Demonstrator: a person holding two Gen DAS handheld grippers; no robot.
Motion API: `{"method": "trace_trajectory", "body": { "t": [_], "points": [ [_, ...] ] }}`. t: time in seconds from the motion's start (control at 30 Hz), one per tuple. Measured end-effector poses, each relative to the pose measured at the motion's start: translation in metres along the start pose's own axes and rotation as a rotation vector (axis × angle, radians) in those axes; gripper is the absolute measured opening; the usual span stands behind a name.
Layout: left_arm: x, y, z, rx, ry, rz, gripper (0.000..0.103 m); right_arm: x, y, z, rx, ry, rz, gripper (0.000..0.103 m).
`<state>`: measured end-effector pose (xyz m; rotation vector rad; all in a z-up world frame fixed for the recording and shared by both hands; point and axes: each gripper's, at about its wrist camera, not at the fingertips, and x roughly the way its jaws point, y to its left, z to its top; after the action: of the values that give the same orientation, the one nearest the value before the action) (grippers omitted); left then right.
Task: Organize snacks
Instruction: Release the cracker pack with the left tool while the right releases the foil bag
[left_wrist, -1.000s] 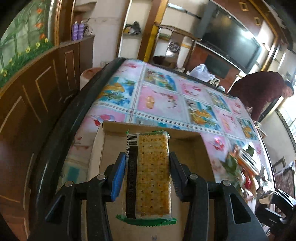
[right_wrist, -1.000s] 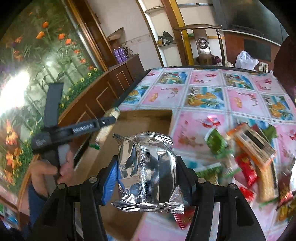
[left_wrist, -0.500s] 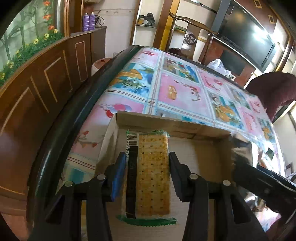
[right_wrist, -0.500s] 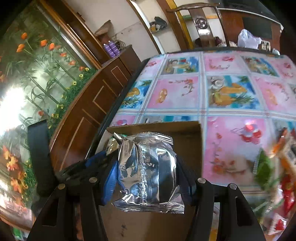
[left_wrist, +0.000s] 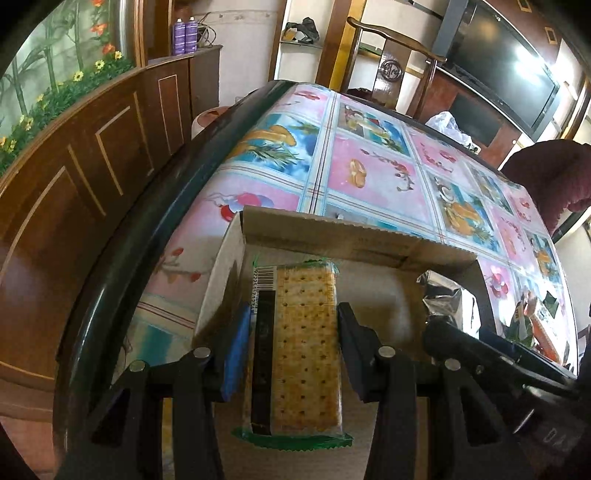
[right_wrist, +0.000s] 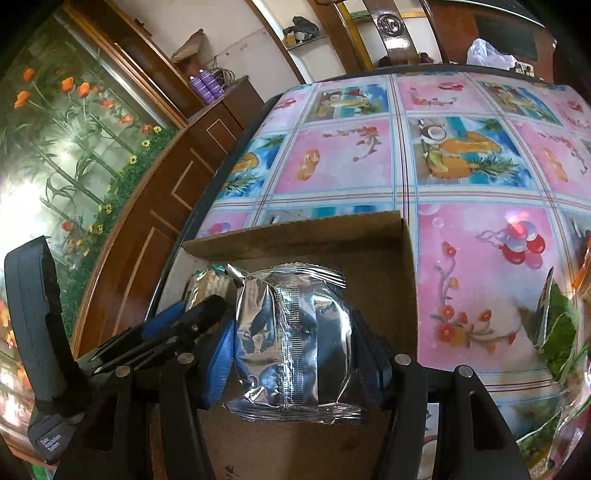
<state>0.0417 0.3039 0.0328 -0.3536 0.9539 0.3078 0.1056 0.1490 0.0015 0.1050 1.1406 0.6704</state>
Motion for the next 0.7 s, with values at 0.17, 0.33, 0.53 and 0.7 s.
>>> {"method": "trace_trajectory", "body": {
  "t": [0.17, 0.33, 0.53, 0.7],
  "points": [
    [0.001, 0.001, -0.001, -0.002, 0.007, 0.003, 0.045, 0.001, 0.002, -0.002, -0.010, -0.003, -0.014, 0.064],
    [0.001, 0.002, 0.000, -0.004, 0.008, 0.005, 0.045, 0.001, 0.002, -0.002, -0.011, -0.004, -0.018, 0.065],
    [0.000, 0.006, 0.000, -0.024, 0.010, -0.004, 0.046, 0.000, 0.000, -0.003, -0.002, -0.003, -0.003, 0.065],
    [-0.003, 0.007, 0.001, -0.039, 0.004, -0.025, 0.051, -0.015, 0.000, -0.007, 0.002, -0.033, 0.028, 0.065]
  ]
}}
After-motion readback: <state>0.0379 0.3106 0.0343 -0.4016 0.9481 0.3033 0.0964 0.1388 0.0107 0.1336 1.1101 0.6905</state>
